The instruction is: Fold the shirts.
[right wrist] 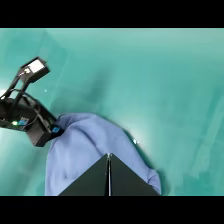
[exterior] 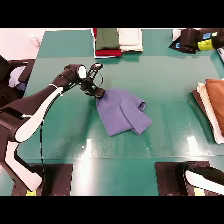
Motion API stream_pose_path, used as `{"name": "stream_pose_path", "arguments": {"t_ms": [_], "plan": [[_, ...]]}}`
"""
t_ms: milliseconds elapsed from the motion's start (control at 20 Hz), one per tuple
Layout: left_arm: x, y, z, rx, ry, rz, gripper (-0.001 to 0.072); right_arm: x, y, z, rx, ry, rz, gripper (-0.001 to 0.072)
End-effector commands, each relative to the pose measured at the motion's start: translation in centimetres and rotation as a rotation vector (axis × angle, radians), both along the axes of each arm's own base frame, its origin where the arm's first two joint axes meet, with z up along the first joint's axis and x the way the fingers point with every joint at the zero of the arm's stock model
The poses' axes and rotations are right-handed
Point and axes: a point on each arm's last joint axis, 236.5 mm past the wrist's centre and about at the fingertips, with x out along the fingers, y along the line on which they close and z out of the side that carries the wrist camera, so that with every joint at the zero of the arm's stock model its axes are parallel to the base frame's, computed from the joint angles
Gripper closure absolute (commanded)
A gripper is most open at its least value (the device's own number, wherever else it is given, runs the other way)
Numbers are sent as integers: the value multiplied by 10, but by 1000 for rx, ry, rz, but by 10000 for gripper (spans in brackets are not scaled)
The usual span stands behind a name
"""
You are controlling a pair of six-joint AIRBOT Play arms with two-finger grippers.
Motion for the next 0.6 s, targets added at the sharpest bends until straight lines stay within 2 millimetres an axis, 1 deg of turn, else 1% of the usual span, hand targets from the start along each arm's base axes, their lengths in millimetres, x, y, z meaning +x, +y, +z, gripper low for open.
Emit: {"name": "stream_pose_path", "arguments": {"t_ms": [0,50,100,200,300,350,450,500,550], "plan": [[0,-4,-6,-11,6,-23,629,2,16,-14,-6,34,40,692],[-2,-3,-5,-3,7,-44,680,1,18,-17,-11,45,46,692],[-3,3,-1,24,11,-57,680,0,15,-23,-35,64,45,691],[4,19,14,85,-1,-75,680,-8,0,-50,-100,139,18,692],[17,34,36,85,-43,-45,680,-27,-20,-96,-174,261,-26,692],[22,41,49,77,-65,-27,679,-42,-28,-124,-205,329,-36,691],[26,52,64,69,-88,-4,679,-68,-33,-179,-217,446,-50,689],[26,56,67,70,-88,1,679,-82,-33,-208,-212,506,-56,608],[25,57,68,72,-86,0,679,-96,-26,-235,-178,570,-52,346]]}}
